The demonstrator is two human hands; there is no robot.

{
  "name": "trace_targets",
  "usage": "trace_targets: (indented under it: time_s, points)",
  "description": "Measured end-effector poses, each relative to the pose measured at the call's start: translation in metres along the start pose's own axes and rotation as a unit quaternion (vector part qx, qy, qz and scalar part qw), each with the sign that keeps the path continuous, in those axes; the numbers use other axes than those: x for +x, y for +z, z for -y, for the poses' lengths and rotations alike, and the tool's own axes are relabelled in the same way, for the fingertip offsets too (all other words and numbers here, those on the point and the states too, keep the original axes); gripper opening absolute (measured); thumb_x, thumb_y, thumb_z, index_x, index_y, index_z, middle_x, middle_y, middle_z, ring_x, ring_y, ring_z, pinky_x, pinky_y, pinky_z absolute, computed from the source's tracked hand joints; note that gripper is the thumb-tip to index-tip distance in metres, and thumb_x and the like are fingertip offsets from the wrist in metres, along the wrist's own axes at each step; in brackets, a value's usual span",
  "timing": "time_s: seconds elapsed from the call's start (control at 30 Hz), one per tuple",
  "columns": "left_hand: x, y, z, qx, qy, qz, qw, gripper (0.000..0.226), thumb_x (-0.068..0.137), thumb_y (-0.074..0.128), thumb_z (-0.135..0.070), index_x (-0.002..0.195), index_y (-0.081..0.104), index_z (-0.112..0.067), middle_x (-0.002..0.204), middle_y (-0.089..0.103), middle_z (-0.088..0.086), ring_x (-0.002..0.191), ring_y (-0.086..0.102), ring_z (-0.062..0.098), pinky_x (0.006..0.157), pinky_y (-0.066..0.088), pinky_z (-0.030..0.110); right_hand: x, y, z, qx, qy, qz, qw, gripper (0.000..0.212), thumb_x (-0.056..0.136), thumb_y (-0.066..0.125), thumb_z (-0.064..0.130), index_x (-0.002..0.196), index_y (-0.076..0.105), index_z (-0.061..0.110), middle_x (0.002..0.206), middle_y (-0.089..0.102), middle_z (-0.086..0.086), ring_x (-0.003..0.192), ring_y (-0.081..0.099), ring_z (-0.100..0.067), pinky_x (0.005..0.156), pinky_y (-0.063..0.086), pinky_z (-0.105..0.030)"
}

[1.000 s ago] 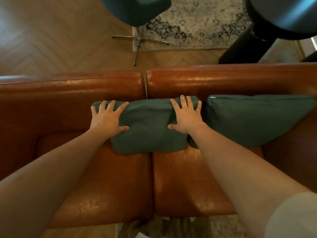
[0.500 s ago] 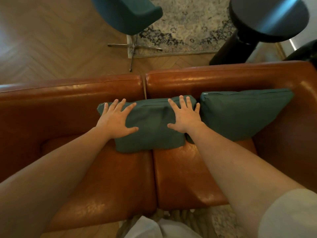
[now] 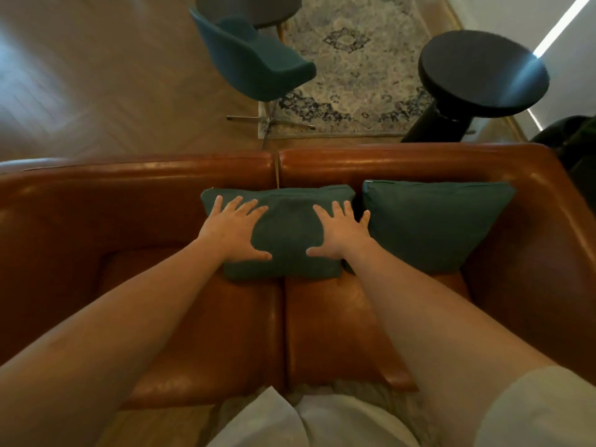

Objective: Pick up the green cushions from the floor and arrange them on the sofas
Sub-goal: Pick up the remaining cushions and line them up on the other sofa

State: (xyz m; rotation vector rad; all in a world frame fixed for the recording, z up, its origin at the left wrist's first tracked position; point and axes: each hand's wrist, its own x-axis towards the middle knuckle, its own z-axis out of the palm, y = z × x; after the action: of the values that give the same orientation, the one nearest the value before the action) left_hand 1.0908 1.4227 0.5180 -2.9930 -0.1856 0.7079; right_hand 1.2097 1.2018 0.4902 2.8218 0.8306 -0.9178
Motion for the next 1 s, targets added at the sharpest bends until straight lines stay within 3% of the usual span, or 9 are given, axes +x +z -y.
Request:
trace_targets:
  time_s: [0.23,0.47,1.0]
  points:
    - [-0.054,0.015,-0.091,-0.024,-0.085,-0.006,0.996,0.122,0.076,0.055,-0.092,0.169,0.004,-0.031,0.177,0.009,0.001,0.163,0.005,0.028,0.129,0.002,0.061,-0.055,0.028,-0.052,-0.039,-0.073,0.004,0.997,0.122,0.09,0.074,0.07,0.175,-0.005,0.031,0.182,-0.004,-0.014,0.167,-0.011,-0.04,0.127,-0.002,-0.074]
    - [-0.118,0.031,-0.167,-0.04,-0.115,-0.004,0.993,0.122,0.077,0.056,-0.092,0.169,0.002,-0.032,0.177,0.009,0.0,0.163,0.005,0.026,0.129,0.003,0.061,-0.121,0.056,-0.1,-0.061,-0.109,-0.008,0.992,0.121,0.092,0.073,0.067,0.175,-0.005,0.025,0.182,-0.005,-0.015,0.167,-0.011,-0.04,0.127,-0.003,-0.073]
    - [-0.315,0.121,-0.234,-0.04,-0.108,-0.03,0.993,0.123,0.074,0.059,-0.091,0.169,0.006,-0.033,0.176,0.013,0.002,0.162,0.01,0.027,0.129,0.006,0.061,-0.317,0.186,-0.075,-0.009,-0.071,-0.042,0.997,0.12,0.094,0.072,0.067,0.174,-0.009,0.03,0.182,-0.011,-0.012,0.167,-0.012,-0.039,0.128,0.002,-0.072]
